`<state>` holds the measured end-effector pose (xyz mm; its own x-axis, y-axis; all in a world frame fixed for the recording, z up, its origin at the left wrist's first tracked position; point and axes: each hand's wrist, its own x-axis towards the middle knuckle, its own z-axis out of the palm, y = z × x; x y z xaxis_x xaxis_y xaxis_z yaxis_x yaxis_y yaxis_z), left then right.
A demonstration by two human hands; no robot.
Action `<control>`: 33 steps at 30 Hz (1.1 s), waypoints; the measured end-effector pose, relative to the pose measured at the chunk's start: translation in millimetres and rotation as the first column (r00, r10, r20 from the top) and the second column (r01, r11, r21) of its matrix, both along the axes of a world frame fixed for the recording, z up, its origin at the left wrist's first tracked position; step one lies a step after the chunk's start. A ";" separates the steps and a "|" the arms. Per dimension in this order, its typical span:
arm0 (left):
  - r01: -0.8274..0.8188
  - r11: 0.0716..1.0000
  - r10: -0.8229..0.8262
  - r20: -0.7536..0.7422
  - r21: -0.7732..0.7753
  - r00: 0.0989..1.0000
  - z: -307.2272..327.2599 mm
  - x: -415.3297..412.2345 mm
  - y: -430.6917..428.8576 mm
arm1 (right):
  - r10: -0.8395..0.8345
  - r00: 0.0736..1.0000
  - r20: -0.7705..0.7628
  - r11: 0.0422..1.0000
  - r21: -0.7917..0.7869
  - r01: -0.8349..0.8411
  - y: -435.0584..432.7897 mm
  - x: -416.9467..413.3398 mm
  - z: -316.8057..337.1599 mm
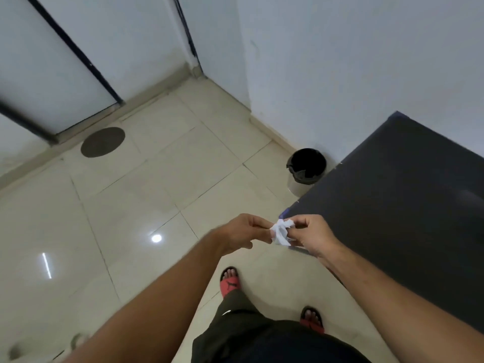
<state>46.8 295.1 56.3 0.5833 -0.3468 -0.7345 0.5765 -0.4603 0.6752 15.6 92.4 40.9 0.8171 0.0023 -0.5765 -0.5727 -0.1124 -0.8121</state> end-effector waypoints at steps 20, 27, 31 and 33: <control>0.062 0.989 -0.068 0.039 0.133 0.997 -23.6 204.7 141.0 | 0.009 0.993 0.122 0.966 -0.257 0.023 188.4 154.2 -0.4; 0.161 0.987 -0.158 -0.087 0.019 0.983 -29.9 300.3 100.0 | -0.144 0.967 0.208 0.914 -0.348 0.211 150.0 235.8 -20.3; 0.251 0.962 -0.246 -0.054 0.110 0.968 -29.7 354.1 59.6 | -0.212 0.972 0.100 0.889 -0.394 0.234 108.2 286.2 -32.7; 0.303 0.936 -0.317 0.055 0.182 0.947 -34.1 379.4 36.5 | -0.268 0.961 0.061 0.874 -0.404 0.270 85.9 308.0 -41.5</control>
